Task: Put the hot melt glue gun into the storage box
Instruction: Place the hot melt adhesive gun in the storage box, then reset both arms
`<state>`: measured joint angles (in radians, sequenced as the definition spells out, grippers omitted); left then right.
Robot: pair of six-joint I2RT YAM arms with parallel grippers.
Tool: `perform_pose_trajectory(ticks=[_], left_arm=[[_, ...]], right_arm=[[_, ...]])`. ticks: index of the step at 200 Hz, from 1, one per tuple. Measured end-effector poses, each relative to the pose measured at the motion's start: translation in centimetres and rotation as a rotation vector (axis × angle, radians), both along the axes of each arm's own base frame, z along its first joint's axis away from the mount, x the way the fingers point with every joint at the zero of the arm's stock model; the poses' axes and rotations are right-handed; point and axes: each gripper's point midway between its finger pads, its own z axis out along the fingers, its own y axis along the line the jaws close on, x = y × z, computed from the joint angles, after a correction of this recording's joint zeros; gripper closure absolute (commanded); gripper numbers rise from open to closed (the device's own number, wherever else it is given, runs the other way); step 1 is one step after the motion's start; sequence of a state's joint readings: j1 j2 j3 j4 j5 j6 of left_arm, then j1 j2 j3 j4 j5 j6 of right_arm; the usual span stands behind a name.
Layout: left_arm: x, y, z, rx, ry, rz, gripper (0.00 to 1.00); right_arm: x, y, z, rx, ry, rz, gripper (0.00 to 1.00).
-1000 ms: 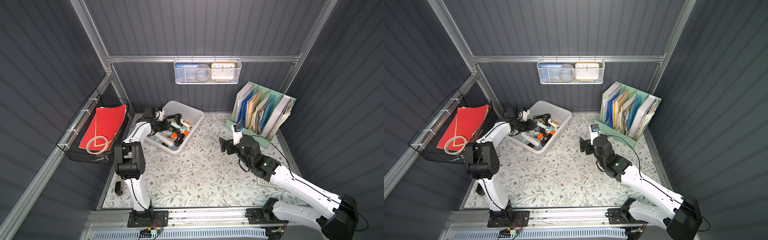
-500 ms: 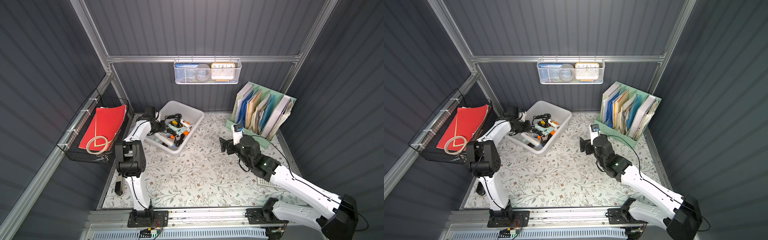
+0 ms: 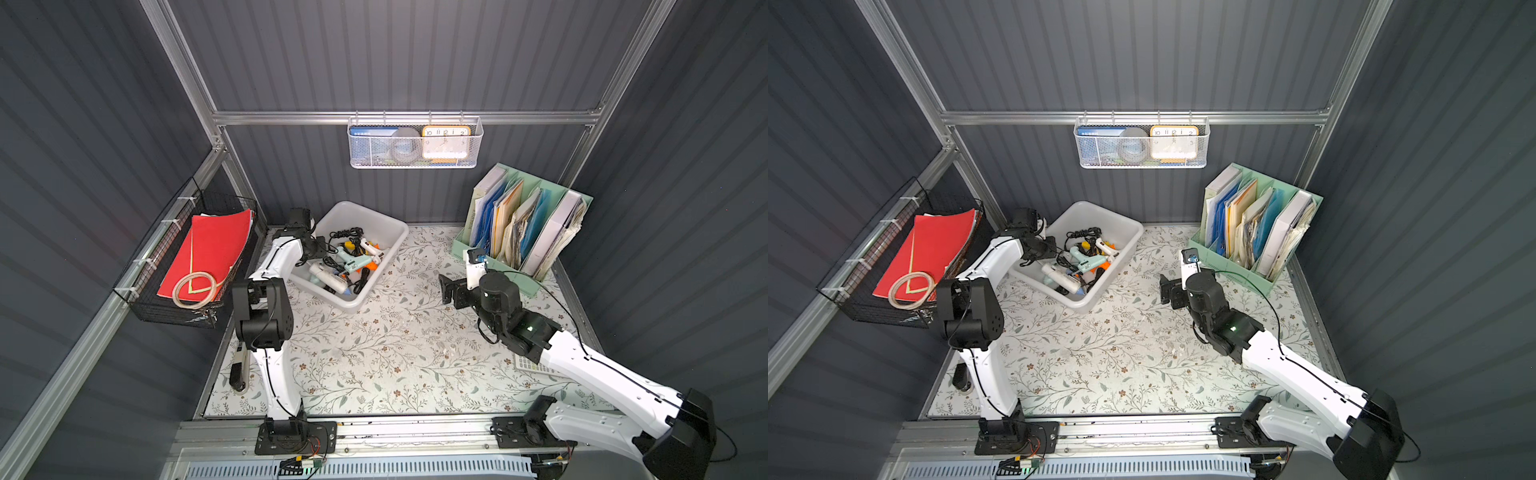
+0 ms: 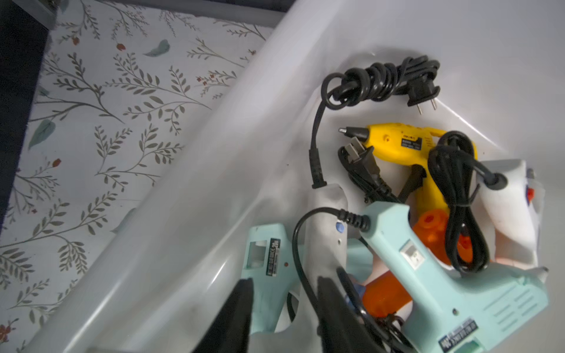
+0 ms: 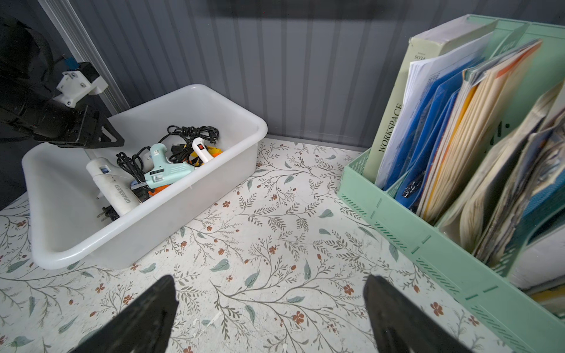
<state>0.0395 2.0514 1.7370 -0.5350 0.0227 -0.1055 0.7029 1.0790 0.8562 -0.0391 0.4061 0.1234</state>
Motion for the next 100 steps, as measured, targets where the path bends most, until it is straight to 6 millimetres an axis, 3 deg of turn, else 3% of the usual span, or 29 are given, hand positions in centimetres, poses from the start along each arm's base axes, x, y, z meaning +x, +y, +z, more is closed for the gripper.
perform_pose_trajectory(ticks=[29,65,100], left_arm=[[-0.4,0.0,2.5,-0.011,-0.071,0.018,0.33],[-2.4,0.0,8.4,-0.018,-0.213,0.041,0.01],[-5.8,0.6,11.8,-0.033,-0.321,0.112,0.0]], right_arm=[[0.5,0.0,0.0,-0.007,0.013,-0.026,0.01],[0.8,-0.8,-0.9,-0.037,0.031,-0.075,0.01],[1.2,-2.7,-0.8,-0.07,0.021,-0.17,0.01]])
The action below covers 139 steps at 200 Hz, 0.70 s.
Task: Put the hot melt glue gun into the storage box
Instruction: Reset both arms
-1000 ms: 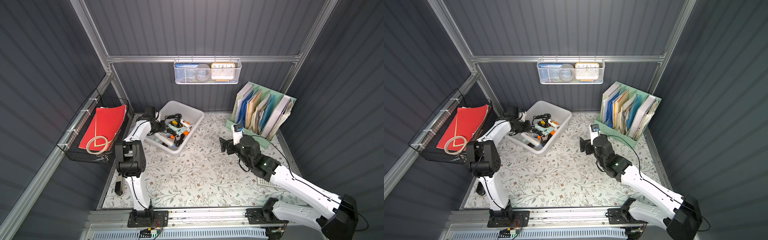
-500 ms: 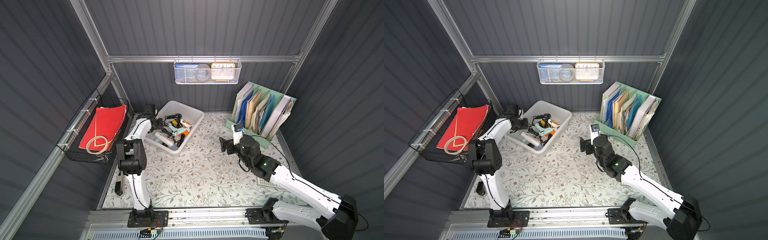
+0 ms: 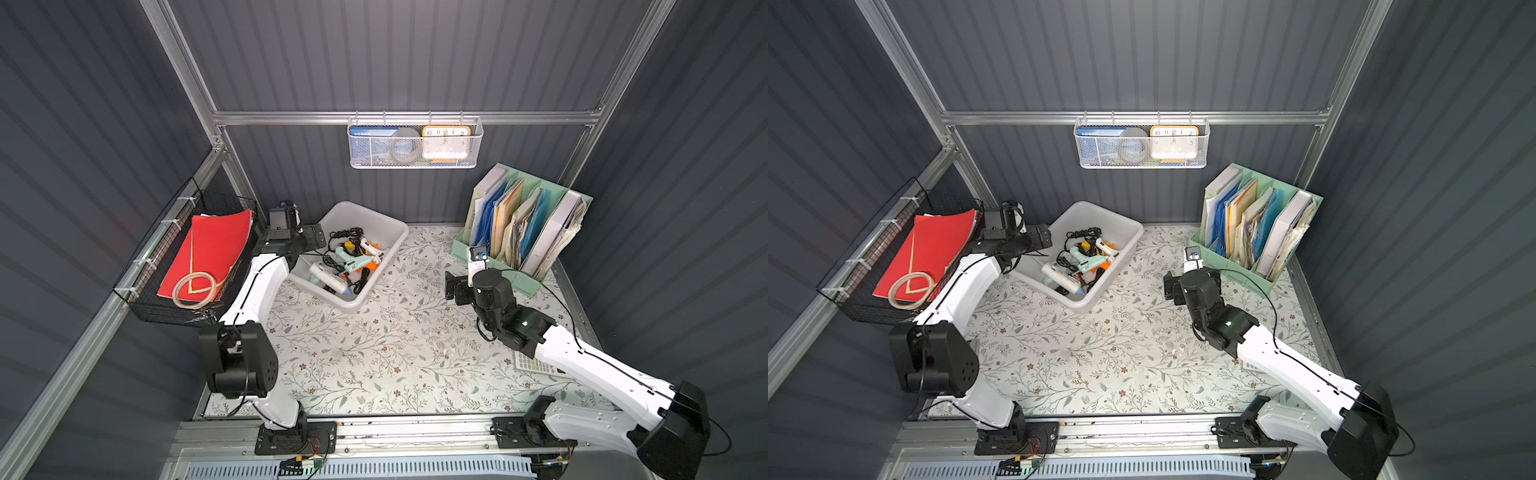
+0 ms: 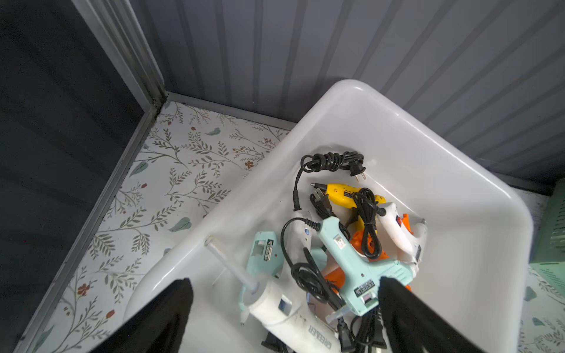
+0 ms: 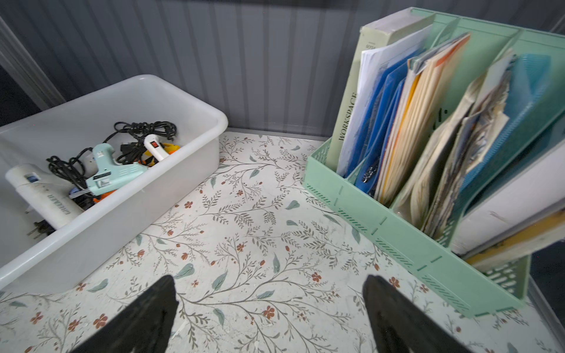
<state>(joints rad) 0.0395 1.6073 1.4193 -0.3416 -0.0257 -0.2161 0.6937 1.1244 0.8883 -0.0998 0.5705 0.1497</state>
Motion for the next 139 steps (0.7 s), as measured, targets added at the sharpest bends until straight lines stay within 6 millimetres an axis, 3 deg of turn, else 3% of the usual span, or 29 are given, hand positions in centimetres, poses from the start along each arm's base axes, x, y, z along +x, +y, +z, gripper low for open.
perform_pose_trajectory(ticks=[24,61,105,139], left_arm=[[-2.9,0.6,0.0,-0.018,-0.021,0.062,0.0],[-7.0,1.7,-0.2,-0.04,-0.081,0.163,0.0],[-11.6,3.4,0.7,-0.049,-0.2,0.292,0.0],[-13.8,4.4,-1.3,-0.041,-0.21,0.367,0.0]], right_arm=[[0.2,-2.0,0.3,-0.005,-0.013,-0.072,0.01],[-0.2,-6.7,0.1,0.024,-0.032,-0.211,0.01],[-1.3,-12.5,-2.3,0.051,-0.018,-0.37,0.01],[-2.2,-15.5,-4.1,0.089,-0.009,-0.449,0.01]])
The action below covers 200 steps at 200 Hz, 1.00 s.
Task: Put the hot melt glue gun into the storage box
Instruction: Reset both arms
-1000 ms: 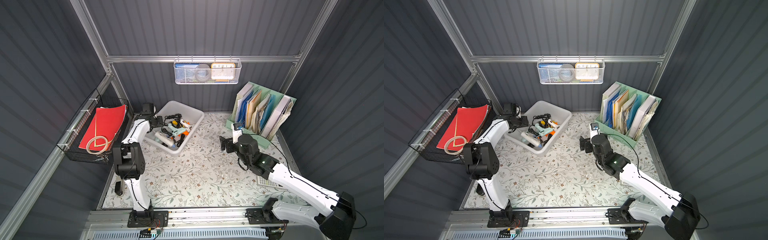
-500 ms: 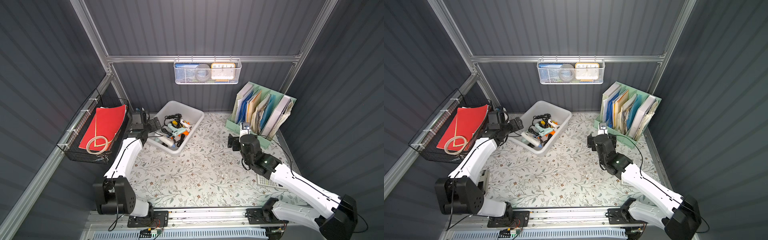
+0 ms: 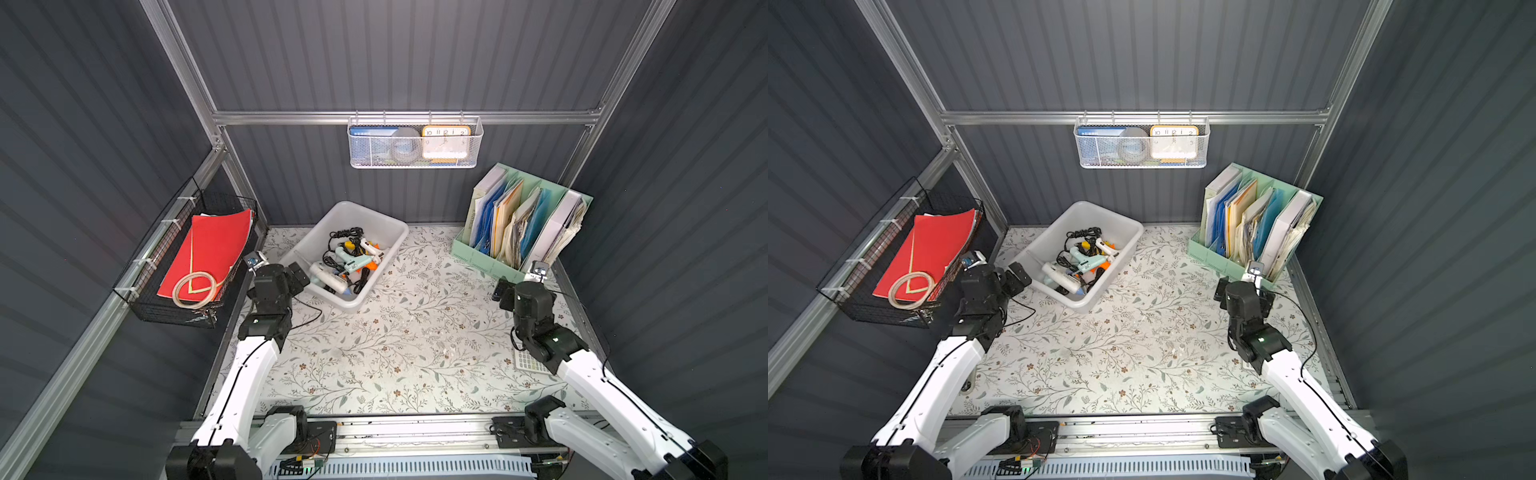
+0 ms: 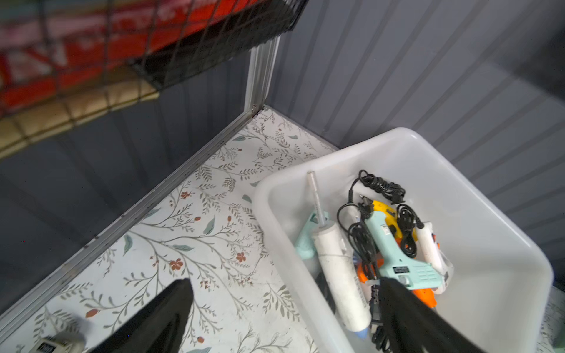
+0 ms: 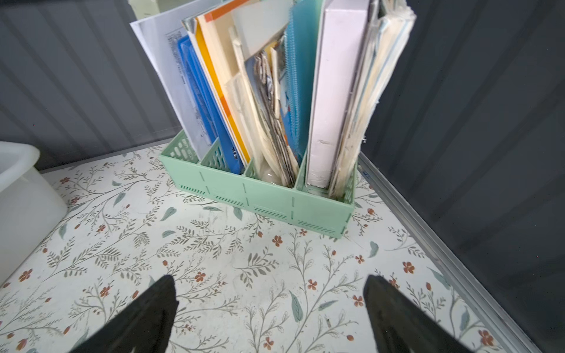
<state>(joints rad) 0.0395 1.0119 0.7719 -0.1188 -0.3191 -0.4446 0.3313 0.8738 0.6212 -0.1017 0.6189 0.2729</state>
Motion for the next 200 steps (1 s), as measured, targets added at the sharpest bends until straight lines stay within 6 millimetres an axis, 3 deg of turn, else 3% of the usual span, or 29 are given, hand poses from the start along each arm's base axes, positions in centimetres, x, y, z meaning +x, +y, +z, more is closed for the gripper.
perform_pose_trajectory(ticks=[64,105,151,200], left_arm=[[-2.0,1.0,-4.6,0.017,0.027,0.066,0.0],[-2.9,1.2,-6.5,0.035,0.001,0.07,0.0],[-3.4,1.0,-8.9,0.103,0.002,0.029,0.0],[-2.4,0.4,-9.8,0.184,-0.005,-0.044,0.0]], right_arm=[[-1.3,-2.2,-2.0,0.037,-0.027,-0.06,0.01],[-1.3,-2.3,-1.7,0.047,-0.06,-0.059,0.01],[-1.1,-1.9,-3.2,0.022,-0.086,-0.025,0.01],[-1.5,-2.1,-5.6,-0.028,-0.114,-0.005,0.01]])
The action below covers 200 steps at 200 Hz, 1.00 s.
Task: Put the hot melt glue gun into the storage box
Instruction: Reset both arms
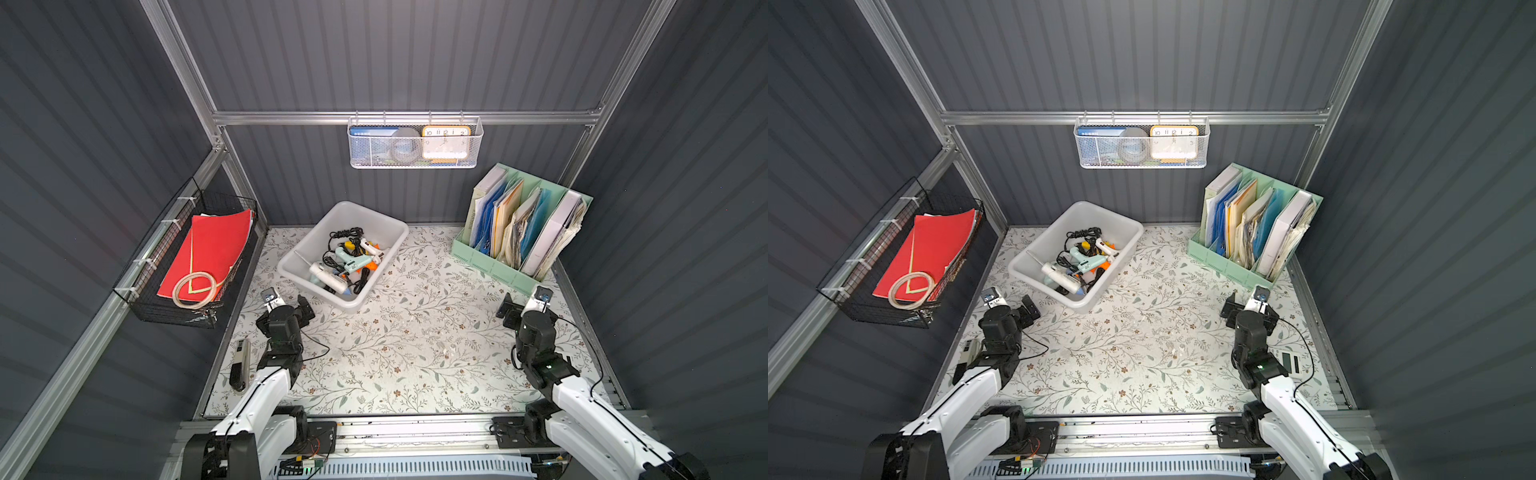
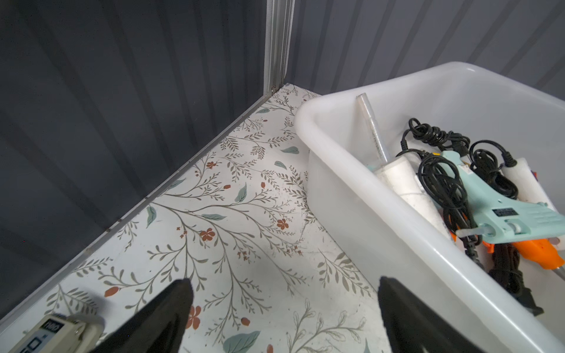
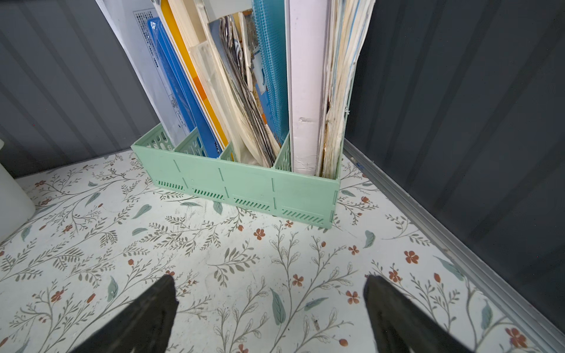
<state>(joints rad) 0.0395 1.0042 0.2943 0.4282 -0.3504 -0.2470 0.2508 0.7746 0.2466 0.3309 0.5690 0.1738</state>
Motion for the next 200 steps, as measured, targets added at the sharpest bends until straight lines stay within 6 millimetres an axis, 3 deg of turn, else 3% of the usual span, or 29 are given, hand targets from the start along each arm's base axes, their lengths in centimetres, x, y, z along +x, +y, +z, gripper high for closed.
perform_pose_trajectory(ticks=[38,87,151,200], left_arm=[[1.4,-1.1,-2.1,0.046,0.019,-0.09,0.0],[3.7,-2.4,-5.4,0.038,0.064,-0.181,0.0],[6.2,-3.6,-5.5,0.054,0.039,-0.276,0.0],[7.0,-3.9,-8.8,0.054,0.101,-0.315,0.0]], right_arm=[[0.6,-1.0,0.0,-0.003,-0.016,-0.029,0.01],[1.6,-1.9,-1.9,0.009,0.03,-0.052,0.01],[2.4,-3.3,-3.1,0.028,0.032,-0.08,0.01],[2.8,-4.0,-4.0,0.029,0.021,-0.072,0.01]])
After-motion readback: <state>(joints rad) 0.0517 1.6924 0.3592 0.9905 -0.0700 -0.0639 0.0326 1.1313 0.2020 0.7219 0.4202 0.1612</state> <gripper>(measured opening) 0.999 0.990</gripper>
